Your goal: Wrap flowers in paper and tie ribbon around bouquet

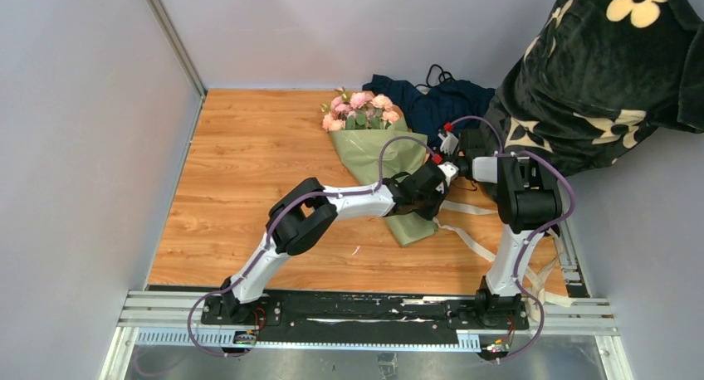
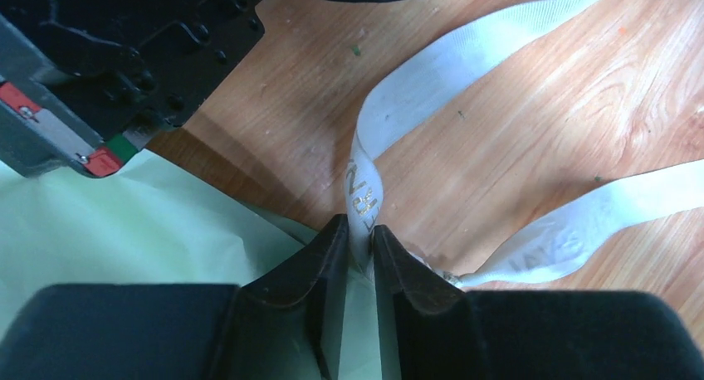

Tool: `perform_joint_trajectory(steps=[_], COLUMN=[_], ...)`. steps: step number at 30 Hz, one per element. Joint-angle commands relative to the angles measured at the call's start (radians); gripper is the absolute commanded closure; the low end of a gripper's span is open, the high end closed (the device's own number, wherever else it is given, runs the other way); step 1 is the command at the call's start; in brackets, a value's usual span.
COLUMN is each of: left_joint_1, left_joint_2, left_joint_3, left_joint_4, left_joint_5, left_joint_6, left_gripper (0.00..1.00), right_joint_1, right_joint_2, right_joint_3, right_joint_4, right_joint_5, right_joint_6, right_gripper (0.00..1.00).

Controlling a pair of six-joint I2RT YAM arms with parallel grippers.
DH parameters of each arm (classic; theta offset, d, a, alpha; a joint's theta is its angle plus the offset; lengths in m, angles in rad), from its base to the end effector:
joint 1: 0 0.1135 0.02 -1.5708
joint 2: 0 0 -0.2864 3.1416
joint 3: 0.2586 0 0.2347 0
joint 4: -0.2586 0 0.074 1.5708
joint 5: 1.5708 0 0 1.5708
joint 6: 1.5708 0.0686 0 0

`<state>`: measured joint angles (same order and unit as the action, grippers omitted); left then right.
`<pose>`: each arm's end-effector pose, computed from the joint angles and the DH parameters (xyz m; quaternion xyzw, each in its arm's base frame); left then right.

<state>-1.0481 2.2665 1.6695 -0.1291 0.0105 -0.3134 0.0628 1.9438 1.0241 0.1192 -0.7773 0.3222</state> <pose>0.2647 -0.4610 0.1607 0.3296 0.8505 -0.2617 0.3155 0.3914 0.0728 0.1479 -0.0302 0.8688 0.4112 0.2741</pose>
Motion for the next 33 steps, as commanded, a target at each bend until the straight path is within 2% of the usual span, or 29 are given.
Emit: perform_joint_trajectory(steps=[1, 4, 9, 11, 13, 15, 16, 19, 22, 28, 33], left_joint_1=[-0.037, -0.048, -0.054, -0.055, -0.055, -0.056, -0.056, -0.059, -0.074, -0.119, -0.131], left_joint_2=[0.037, 0.044, 0.077, 0.086, 0.096, 0.099, 0.096, 0.046, -0.071, -0.239, -0.344], left_joint_3=[0.052, 0.085, 0.128, 0.128, 0.127, 0.131, 0.142, 0.154, 0.131, 0.074, -0.080], left_joint_4=[0.073, 0.074, 0.086, 0.092, 0.093, 0.089, 0.071, -0.017, -0.113, -0.329, -0.459], left_joint_5=[0.090, 0.086, 0.077, 0.084, 0.096, 0.138, 0.167, 0.275, 0.376, 0.405, 0.476], left_joint_6=[0.085, 0.107, 0.117, 0.121, 0.124, 0.137, 0.142, 0.162, 0.252, 0.473, 0.585], left_gripper=[0.75, 0.66, 0.65, 0.69, 0.77, 0.98, 1.00, 1.00, 1.00, 1.00, 1.00], right_joint_1=[0.007, 0.011, 0.012, 0.014, 0.013, 0.012, 0.012, 0.013, 0.019, 0.056, 0.078], right_joint_2=[0.018, 0.010, 0.004, 0.003, 0.005, 0.009, 0.012, 0.021, 0.024, 0.022, 0.020], right_joint_3=[0.000, -0.005, -0.011, -0.007, -0.004, -0.004, -0.004, 0.002, 0.024, 0.033, 0.039], right_joint_4=[-0.075, -0.069, -0.070, -0.084, -0.087, -0.082, -0.081, -0.082, -0.097, -0.092, -0.100], right_joint_5=[0.110, 0.109, 0.109, 0.117, 0.108, 0.111, 0.119, 0.114, 0.121, 0.119, 0.130], right_joint_6=[-0.036, -0.032, -0.038, -0.051, -0.053, -0.056, -0.057, -0.048, -0.040, -0.012, 0.017], right_gripper=[1.00, 1.00, 1.00, 1.00, 1.00, 1.00, 1.00, 1.00, 1.00, 1.00, 1.00])
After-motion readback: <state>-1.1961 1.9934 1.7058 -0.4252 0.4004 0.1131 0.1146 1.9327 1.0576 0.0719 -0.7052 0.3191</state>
